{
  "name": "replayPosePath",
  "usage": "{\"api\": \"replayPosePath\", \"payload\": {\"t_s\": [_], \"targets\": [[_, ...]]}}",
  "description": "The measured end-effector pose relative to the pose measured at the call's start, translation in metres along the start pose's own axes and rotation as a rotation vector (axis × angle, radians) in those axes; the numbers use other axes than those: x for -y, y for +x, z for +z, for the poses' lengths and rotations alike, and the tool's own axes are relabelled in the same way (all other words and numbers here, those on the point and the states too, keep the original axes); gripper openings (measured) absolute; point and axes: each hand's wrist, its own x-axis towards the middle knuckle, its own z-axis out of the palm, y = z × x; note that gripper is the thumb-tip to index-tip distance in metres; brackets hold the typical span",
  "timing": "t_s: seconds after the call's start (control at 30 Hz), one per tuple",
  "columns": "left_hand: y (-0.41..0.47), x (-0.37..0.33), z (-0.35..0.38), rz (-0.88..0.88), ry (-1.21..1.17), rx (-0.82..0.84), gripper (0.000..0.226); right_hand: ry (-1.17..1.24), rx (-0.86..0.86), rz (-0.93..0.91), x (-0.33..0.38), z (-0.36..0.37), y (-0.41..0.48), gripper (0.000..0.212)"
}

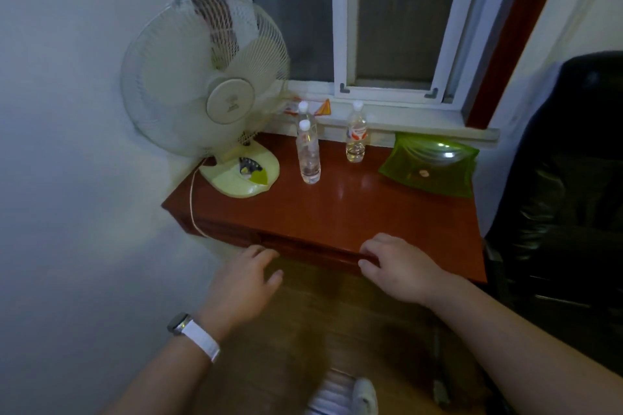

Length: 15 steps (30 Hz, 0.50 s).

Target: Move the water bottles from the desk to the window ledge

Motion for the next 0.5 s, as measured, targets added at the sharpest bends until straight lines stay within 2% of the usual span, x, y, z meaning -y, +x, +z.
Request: {"api": "replayPosePath", "payload": {"t_s": [0.2,0.5], "targets": [[0.088,-0.009,-0.004,0.02,0.019,-0.006,0.043,0.009,-0.013,0.013,-0.036,-0.04,0.065,0.044],[0.173,-0.001,-0.007,-0.009,-0.027,-0.022,0.046,0.039,-0.037,0.052,-0.058,-0.064,0.135,0.042]]}}
